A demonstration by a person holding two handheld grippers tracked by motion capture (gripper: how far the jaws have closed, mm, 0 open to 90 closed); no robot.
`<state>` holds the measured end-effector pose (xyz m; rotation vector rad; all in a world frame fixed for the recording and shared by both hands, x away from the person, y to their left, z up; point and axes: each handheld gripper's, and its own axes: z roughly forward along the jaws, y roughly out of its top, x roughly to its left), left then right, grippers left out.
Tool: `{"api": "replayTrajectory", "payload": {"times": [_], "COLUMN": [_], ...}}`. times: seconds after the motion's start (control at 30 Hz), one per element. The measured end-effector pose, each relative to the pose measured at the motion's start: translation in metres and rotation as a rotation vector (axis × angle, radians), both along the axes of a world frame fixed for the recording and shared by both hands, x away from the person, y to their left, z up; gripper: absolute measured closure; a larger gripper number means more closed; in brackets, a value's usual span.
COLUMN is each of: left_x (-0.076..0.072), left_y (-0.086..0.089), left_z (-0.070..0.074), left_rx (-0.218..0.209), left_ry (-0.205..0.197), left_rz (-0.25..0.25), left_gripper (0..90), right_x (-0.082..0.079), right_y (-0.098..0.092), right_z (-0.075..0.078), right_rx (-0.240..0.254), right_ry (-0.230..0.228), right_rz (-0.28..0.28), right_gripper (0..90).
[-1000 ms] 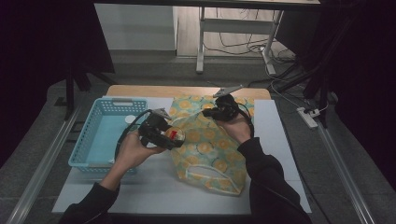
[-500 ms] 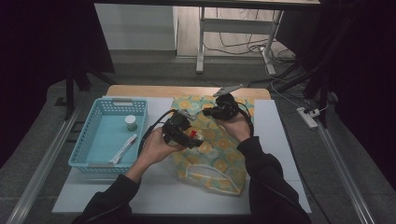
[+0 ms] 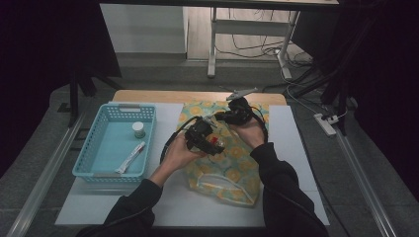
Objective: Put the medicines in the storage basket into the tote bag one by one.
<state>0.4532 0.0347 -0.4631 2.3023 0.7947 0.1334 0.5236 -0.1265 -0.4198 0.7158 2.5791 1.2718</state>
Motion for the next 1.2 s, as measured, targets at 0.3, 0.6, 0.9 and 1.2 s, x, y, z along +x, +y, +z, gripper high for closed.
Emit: {"api": "replayTrajectory", "payload": {"times": [0.3,0.6,0.9,1.2], "left_x": [0.014,0.026,0.033,0.033], "left_y": [-0.007,-0.014,-0.020,-0.023], "left_z": [-0.019,-0.036,-0.052,-0.060], "left_rx": [0.025,0.039,0.060,0.077], "left_ry": [-0.007,-0.006,-0.019,-0.049], "left_rz": [0.022,0.034,0.044,0.031], "left_gripper": [20.1,20.0,19.9,17.9], "right_x": [0.007,0.012,0.014,0.014], "right_y": [0.001,0.002,0.003,0.002], "right_z": [-0.001,-0.005,-0.008,-0.009], "right_rx": [-0.005,-0.012,-0.015,-0.020], "right_ry": [-0.011,-0.012,-0.012,-0.007], "right_rz": [-0.010,-0.027,-0.029,-0.037], "right_gripper": [90.0,90.0,90.0,90.0]}}
